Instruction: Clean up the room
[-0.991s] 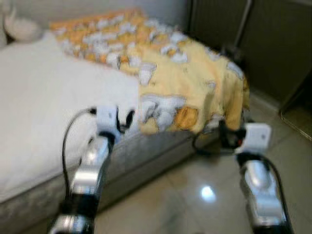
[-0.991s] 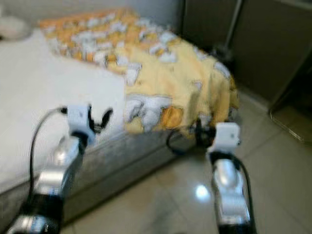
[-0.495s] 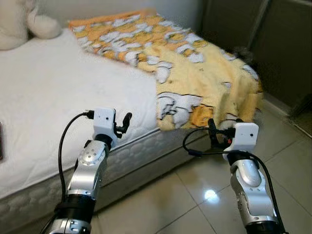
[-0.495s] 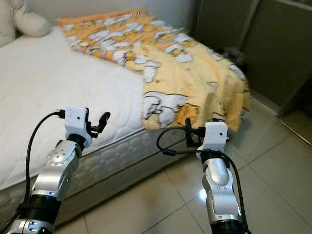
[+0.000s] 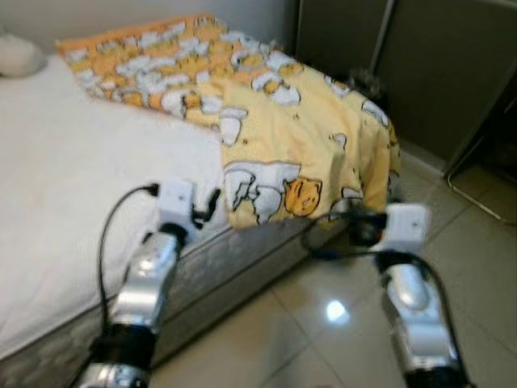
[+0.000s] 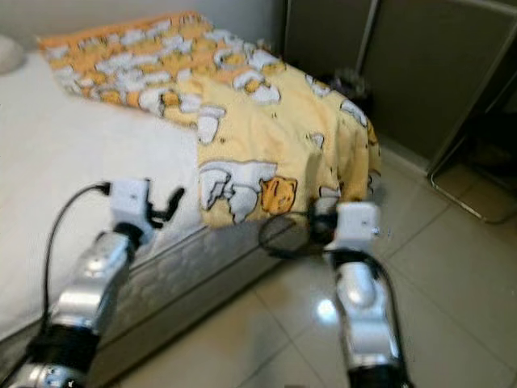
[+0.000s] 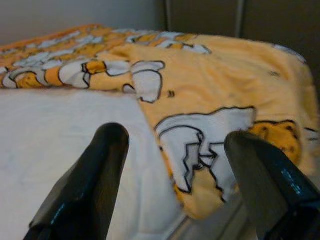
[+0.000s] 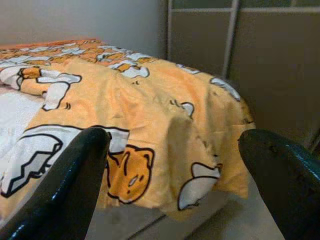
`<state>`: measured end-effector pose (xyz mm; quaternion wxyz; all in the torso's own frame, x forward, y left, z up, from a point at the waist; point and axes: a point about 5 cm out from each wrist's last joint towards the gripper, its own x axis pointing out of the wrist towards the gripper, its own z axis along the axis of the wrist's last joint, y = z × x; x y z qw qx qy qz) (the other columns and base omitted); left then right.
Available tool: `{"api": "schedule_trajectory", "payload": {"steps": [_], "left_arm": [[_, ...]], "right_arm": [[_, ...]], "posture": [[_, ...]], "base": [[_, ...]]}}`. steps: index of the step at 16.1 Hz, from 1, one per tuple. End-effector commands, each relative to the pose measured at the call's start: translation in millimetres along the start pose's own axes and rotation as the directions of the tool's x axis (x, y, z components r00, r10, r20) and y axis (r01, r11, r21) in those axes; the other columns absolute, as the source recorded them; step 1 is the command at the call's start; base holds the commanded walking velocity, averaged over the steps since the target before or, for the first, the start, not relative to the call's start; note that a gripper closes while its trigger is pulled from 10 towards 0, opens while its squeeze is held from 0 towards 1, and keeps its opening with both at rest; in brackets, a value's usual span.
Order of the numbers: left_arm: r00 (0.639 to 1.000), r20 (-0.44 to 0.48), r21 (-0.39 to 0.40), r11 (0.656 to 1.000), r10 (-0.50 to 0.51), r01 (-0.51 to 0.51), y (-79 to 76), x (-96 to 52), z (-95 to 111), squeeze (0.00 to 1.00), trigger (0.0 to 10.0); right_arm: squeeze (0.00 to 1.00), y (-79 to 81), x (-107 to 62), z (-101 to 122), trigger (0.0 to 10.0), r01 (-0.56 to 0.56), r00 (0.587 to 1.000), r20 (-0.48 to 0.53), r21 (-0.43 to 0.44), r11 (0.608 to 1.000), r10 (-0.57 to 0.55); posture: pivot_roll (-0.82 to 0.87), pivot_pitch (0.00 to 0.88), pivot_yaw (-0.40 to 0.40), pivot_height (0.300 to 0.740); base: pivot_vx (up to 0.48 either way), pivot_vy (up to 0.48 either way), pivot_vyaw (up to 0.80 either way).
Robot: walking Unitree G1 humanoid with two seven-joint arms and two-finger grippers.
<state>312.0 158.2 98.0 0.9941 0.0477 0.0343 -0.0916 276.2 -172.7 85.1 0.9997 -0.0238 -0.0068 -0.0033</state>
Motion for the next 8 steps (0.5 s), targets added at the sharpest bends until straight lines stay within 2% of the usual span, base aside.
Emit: {"api": "schedule_trajectory", "payload": {"steps": [1,8], "left_arm": [[1.000,0.016,0.001,1.000,-0.017,0.017,-4.7,2.4,4.6,0.00,10.0],[1.000,0.016,-0.018,1.000,-0.013,0.013,-5.2,3.0,5.0,0.00,10.0]], "right_arm": [[0.00,-8.1,1.0,3.6,10.0,0.020,1.000,0.019,-0.011,1.000,-0.020],[0.00,-6.2,1.0,3.5,10.0,0.013,1.000,0.019,-0.012,1.000,-0.013]], "posture": [[-0.14,0.000,0.071,0.740],[-0.14,0.000,0.072,0.740]], "base": [[0.368,-0.304,0.00],[0.385,-0.282,0.00]]}}
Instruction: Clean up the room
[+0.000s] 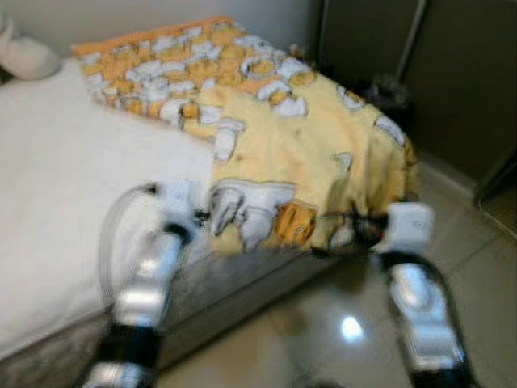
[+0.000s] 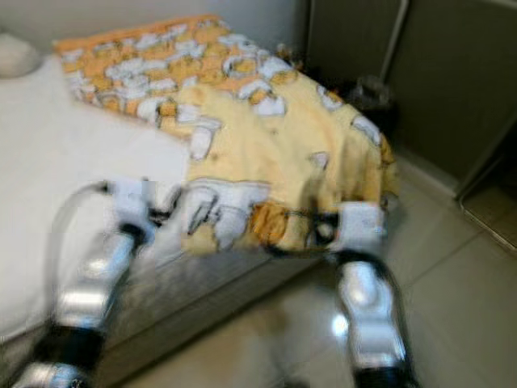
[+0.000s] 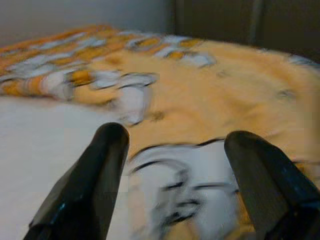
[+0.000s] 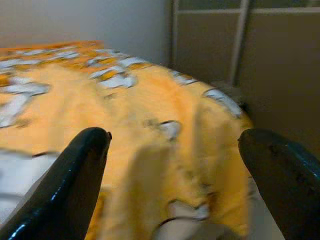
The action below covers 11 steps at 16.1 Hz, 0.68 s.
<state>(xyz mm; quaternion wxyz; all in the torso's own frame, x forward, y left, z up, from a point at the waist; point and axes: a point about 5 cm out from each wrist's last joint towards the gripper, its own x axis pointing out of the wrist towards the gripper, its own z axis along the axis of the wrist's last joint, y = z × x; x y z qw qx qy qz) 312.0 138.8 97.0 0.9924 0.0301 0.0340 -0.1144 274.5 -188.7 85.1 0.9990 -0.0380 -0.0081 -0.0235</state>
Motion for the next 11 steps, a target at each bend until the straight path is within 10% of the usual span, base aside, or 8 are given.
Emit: {"api": "schedule_trajectory", "payload": {"steps": [1,6,11], "left_arm": [[0.999,0.006,0.011,0.999,0.040,-0.040,15.1,-0.9,3.9,0.00,10.0],[0.998,-0.016,-0.008,0.998,0.056,-0.056,19.6,-0.7,0.4,0.00,10.0],[0.999,-0.016,-0.011,0.999,0.037,-0.037,16.5,-0.1,0.2,0.00,10.0]], "right_arm": [[0.00,10.8,1.9,4.0,10.0,-0.032,0.999,0.015,0.016,0.999,0.031],[0.00,12.6,-0.5,-0.1,10.0,-0.047,0.999,-0.012,0.027,0.999,0.047],[0.00,12.1,-0.3,0.8,10.0,-0.046,0.999,-0.007,0.023,0.999,0.046]], "posture": [[-0.14,0.000,0.071,0.740],[-0.14,0.000,0.072,0.740],[-0.14,0.000,0.073,0.740]], "base": [[0.416,0.000,0.00],[0.088,0.000,-0.46],[0.000,0.480,-0.76]]}}
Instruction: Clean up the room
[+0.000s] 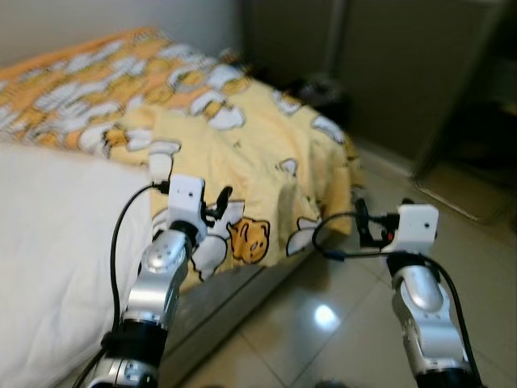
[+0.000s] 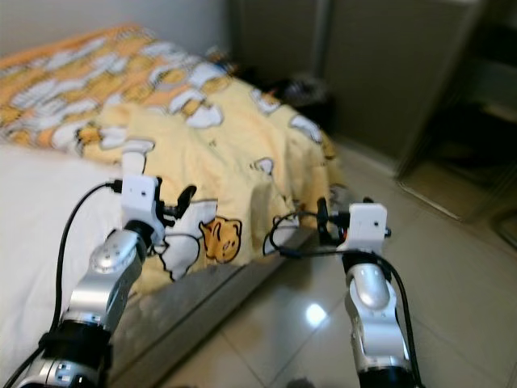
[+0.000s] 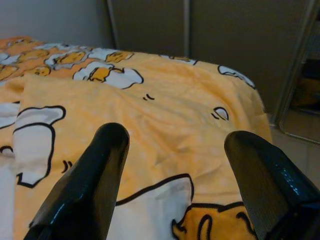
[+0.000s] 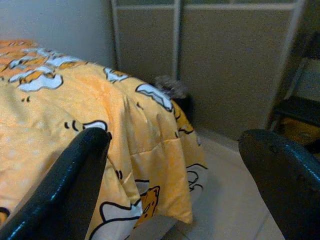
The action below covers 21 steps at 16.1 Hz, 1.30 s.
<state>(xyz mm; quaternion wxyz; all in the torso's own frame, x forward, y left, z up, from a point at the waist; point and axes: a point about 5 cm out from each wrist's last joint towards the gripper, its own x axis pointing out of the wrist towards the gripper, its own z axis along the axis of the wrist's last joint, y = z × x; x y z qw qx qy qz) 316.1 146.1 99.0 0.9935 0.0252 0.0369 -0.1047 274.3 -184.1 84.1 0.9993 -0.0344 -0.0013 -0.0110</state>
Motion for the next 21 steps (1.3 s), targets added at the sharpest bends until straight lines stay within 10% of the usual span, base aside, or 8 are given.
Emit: {"api": "schedule_trajectory", "payload": {"steps": [1,21], "left_arm": [[1.000,-0.010,0.014,0.999,0.030,-0.029,9.8,-1.7,-1.1,0.00,10.0],[0.991,-0.072,0.063,0.992,0.117,-0.112,19.7,1.6,-5.4,0.00,10.0]], "right_arm": [[0.00,7.5,-0.1,1.5,10.0,-0.021,1.000,0.008,0.013,1.000,0.021],[0.00,12.6,-3.8,-1.5,10.0,-0.050,0.999,-0.008,0.005,0.999,0.050]], "posture": [[-0.14,0.000,0.072,0.740],[-0.14,0.000,0.076,0.740]], "base": [[0.000,0.000,-0.74],[0.206,0.031,0.00]]}}
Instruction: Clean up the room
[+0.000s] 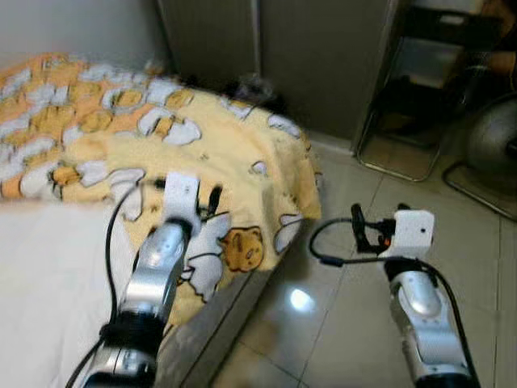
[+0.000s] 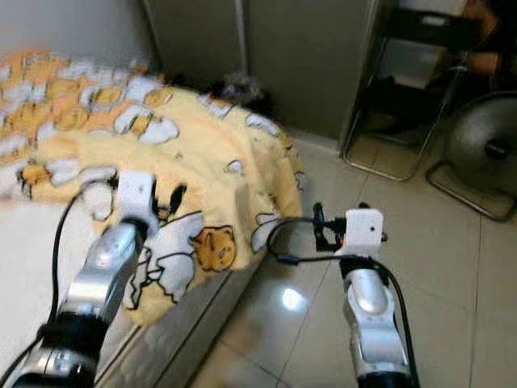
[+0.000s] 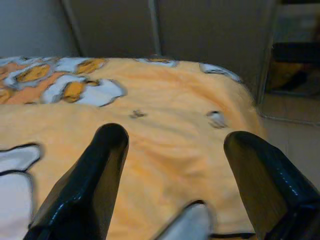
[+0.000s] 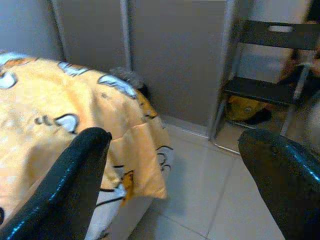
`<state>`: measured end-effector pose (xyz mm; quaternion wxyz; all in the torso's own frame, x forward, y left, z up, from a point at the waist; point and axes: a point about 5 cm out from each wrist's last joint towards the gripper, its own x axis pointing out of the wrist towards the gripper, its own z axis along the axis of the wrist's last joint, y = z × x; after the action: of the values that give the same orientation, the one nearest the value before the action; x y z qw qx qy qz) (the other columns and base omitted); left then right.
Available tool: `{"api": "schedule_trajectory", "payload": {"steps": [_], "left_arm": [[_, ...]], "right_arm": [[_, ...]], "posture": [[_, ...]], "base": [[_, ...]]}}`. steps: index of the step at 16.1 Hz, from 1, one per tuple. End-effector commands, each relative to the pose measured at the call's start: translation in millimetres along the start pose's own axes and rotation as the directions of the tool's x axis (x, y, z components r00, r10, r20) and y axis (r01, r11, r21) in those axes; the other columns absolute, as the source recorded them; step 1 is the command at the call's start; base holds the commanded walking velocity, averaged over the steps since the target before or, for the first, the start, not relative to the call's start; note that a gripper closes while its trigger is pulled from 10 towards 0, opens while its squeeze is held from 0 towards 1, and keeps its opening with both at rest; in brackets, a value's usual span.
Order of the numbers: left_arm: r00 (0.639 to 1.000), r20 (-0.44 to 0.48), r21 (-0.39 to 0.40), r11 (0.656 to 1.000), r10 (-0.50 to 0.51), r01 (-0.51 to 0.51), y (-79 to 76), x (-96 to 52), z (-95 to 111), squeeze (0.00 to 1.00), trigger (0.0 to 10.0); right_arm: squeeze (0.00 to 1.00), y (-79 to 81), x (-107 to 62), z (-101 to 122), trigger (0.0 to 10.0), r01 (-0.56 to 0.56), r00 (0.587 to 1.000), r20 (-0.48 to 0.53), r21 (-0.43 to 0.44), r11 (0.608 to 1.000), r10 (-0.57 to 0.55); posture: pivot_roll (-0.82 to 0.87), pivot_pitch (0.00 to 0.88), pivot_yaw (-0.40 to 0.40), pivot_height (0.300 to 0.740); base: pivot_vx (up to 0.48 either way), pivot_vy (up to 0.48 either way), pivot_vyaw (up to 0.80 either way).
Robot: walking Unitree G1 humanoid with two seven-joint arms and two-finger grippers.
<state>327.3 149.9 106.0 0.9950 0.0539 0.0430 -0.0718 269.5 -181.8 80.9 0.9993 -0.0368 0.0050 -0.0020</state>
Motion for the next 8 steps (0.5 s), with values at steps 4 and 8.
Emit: {"api": "schedule_trajectory", "payload": {"steps": [4,8], "left_arm": [[0.997,-0.057,0.008,0.999,0.046,-0.046,13.1,-6.8,-13.8,0.00,10.0],[0.997,-0.057,0.008,0.999,0.046,-0.046,13.1,-6.8,-13.8,0.00,10.0]], "right_arm": [[0.00,10.1,1.3,1.6,10.0,-0.032,0.999,0.004,0.010,0.999,0.032],[0.00,10.1,1.3,1.6,10.0,-0.032,0.999,0.004,0.010,0.999,0.032]], "posture": [[-0.14,0.000,0.076,0.740],[-0.14,0.000,0.076,0.740]], "base": [[0.000,0.000,0.00],[0.000,0.000,0.00]]}}
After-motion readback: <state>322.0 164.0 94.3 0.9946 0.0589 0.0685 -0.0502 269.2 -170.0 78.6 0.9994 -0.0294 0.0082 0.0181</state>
